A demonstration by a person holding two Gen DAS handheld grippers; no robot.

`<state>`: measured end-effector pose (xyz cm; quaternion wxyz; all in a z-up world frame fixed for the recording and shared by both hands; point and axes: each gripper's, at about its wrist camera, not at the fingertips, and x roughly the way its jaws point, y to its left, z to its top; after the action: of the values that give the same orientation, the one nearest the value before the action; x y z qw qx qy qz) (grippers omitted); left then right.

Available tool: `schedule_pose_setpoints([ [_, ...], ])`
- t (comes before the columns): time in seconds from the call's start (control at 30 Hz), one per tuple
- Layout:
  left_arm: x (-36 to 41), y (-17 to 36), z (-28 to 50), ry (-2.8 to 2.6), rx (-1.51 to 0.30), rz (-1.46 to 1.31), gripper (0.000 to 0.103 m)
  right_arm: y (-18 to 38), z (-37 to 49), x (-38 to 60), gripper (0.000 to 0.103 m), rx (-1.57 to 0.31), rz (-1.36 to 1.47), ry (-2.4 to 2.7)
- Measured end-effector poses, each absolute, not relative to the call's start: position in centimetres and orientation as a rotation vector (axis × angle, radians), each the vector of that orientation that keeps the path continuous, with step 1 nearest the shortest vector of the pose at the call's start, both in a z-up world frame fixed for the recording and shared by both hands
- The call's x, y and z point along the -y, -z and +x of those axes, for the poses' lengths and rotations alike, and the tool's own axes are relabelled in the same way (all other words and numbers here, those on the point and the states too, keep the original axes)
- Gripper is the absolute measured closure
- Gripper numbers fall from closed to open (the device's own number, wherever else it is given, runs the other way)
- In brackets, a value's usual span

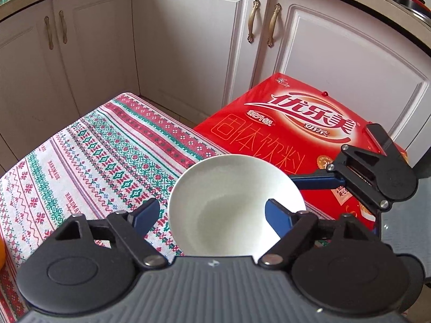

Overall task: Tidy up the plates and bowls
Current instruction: 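Lift the white bowl with the left tool and carry it over the nested bowls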

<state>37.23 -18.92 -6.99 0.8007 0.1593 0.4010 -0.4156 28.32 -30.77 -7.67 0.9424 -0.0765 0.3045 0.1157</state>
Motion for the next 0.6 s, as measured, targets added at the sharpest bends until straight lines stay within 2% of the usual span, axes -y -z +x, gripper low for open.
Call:
schedule_pose_setpoints([
  [0.1, 19.16, 7.12, 37.43, 0.896, -0.869, 0.344, 0.026, 7.65, 28.29, 30.84, 0.011, -0.62, -0.15, -0.243],
  [0.2, 19.49, 7.21, 37.45, 0.901, -0.872, 0.353, 0.029, 7.51, 28.28, 30.93, 0.012, -0.619, -0.143, -0.244],
  [0.6, 19.94, 7.42, 37.66, 0.91, -0.879, 0.372, 0.029, 7.28, 28.4, 31.62, 0.014, -0.618, -0.112, -0.26],
])
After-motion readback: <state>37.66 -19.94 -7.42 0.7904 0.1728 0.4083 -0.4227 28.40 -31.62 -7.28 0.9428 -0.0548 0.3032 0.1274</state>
